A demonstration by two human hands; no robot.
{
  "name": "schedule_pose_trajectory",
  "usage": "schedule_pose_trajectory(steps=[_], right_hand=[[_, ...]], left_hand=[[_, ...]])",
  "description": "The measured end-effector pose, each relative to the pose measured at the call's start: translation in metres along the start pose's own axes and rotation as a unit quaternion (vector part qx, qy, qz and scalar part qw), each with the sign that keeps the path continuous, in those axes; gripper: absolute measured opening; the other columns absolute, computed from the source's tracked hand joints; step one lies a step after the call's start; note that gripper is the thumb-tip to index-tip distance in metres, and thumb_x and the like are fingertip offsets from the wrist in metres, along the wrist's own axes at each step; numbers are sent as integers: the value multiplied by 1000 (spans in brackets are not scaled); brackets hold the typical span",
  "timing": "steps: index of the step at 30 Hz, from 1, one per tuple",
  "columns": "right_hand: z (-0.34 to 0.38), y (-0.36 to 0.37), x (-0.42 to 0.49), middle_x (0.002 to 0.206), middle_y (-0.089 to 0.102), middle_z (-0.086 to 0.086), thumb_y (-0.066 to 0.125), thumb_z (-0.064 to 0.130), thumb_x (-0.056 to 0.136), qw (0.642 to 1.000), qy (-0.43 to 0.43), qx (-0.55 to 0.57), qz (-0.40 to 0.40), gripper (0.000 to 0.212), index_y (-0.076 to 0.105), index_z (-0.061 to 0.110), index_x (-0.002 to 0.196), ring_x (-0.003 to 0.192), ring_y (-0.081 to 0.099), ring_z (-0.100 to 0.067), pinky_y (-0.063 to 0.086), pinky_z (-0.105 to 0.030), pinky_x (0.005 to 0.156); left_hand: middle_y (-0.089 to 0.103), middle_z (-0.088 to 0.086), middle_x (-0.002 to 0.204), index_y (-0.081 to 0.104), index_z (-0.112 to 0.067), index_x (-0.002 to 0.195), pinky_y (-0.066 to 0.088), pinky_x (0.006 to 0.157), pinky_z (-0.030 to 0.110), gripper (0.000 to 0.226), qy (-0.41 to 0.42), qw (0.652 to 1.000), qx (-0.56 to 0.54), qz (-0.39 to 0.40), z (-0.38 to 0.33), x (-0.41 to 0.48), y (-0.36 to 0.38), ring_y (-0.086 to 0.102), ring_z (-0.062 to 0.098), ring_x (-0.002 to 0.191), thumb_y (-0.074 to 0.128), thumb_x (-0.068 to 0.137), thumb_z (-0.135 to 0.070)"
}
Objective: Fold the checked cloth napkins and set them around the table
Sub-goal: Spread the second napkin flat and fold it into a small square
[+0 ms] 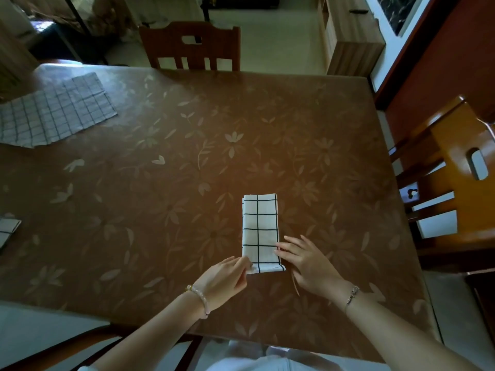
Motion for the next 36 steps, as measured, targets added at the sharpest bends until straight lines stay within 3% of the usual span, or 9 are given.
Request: schedule_pose_trajectory(steps=[4,9,12,14,17,20,24,27,36], right_hand=[[-7,-6,-5,138,44,17,53,9,75,991,59,117,-17,64,45,29,136,138,21,-4,10,-34,117],[-10,-24,-4,119,45,27,74,23,76,961,124,239,-64,43,60,28,117,128,31,6,25,-16,105],[-13,-22,-2,102,62,21,75,23,77,942,147,285,-97,16,72,23,93,116,50,0,44,-22,96],[-11,-18,-2,98,66,17,74,24,77,947,140,276,-90,13,73,24,90,111,52,2,48,-27,92],[2,-17,-7,98,69,13,76,17,73,972,68,204,-90,17,72,23,88,110,55,-2,47,-28,94],[20,-11,-15,103,68,12,80,11,65,989,-13,120,-81,29,70,24,90,111,55,-6,42,-29,100],[31,-4,-19,107,67,12,83,13,61,992,-59,82,-70,33,71,25,89,111,56,-10,45,-32,98],[31,0,-20,109,67,10,83,10,59,993,-58,82,-64,36,70,24,89,111,57,-11,45,-35,98],[30,6,-26,118,64,8,82,6,59,996,-26,73,-47,48,67,25,101,118,53,-11,37,-34,105]], left_hand=[[62,-5,113,46,-13,104,52,66,27,13,-34,999,-36,-20,2,4,-13,63,12,76,37,97,-20],[62,-8,104,40,-17,94,39,48,16,19,0,999,-37,-33,-3,17,-26,48,7,50,28,98,-31],[61,-11,109,40,-21,97,49,60,26,35,2,999,-52,-16,0,20,-23,59,7,68,15,92,-45],[63,-7,112,47,-23,106,52,72,30,38,-9,998,-62,-22,10,19,-25,63,12,86,16,92,-42],[64,-4,113,59,-20,114,51,90,36,37,24,995,57,-80,23,21,-36,58,14,109,32,89,-27],[56,-10,127,58,-25,121,39,104,41,46,83,976,194,-46,24,24,-20,46,14,124,58,75,-19],[49,-11,137,53,-26,129,28,108,44,63,128,953,276,8,19,20,8,35,17,132,72,69,-19],[50,-10,136,53,-26,129,29,109,48,68,132,936,326,10,22,20,15,36,18,131,76,65,-19],[57,-5,128,58,-20,125,9,112,46,58,142,928,342,-39,20,13,11,46,22,126,75,69,-15]])
Point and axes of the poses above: each hand's wrist, its own x-axis towards the middle knuckle, its own y-axis out of the palm, z = x × y, the point moved 10 cm from there along x, towards the middle knuckle
